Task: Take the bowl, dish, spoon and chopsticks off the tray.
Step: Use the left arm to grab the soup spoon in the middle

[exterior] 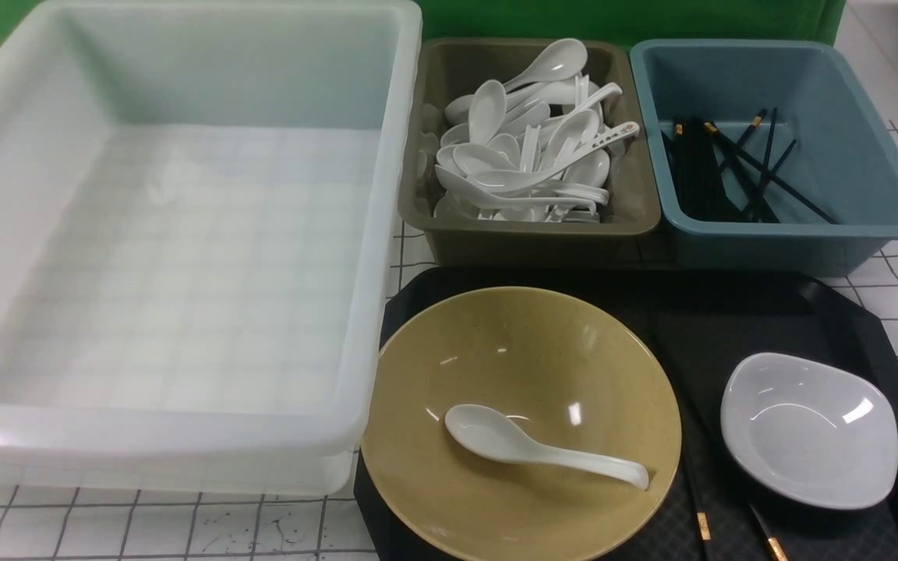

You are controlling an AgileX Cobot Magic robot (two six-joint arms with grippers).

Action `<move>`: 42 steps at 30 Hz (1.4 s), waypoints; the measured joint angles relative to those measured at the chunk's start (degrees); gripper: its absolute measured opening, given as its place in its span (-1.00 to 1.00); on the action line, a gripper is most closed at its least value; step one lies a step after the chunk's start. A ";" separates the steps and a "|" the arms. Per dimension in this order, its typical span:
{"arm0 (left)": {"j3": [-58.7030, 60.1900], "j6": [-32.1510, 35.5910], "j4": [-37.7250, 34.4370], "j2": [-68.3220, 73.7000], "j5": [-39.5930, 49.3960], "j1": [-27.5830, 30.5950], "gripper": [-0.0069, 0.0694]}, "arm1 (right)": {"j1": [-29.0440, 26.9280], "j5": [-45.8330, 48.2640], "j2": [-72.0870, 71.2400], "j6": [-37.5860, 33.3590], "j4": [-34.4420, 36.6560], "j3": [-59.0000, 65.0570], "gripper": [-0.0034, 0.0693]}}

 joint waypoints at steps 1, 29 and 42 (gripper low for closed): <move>0.00 -1.35 0.00 0.00 -0.69 0.00 -0.85 | 0.00 -1.30 0.00 0.58 0.00 0.00 -0.63; -47.98 -14.50 23.16 54.43 75.52 -29.84 -0.85 | 1.19 71.31 39.74 -20.80 10.73 -36.10 -0.66; -66.34 36.32 1.48 89.55 82.02 -48.66 -0.31 | 9.07 74.48 44.56 -46.42 31.29 -32.20 -0.80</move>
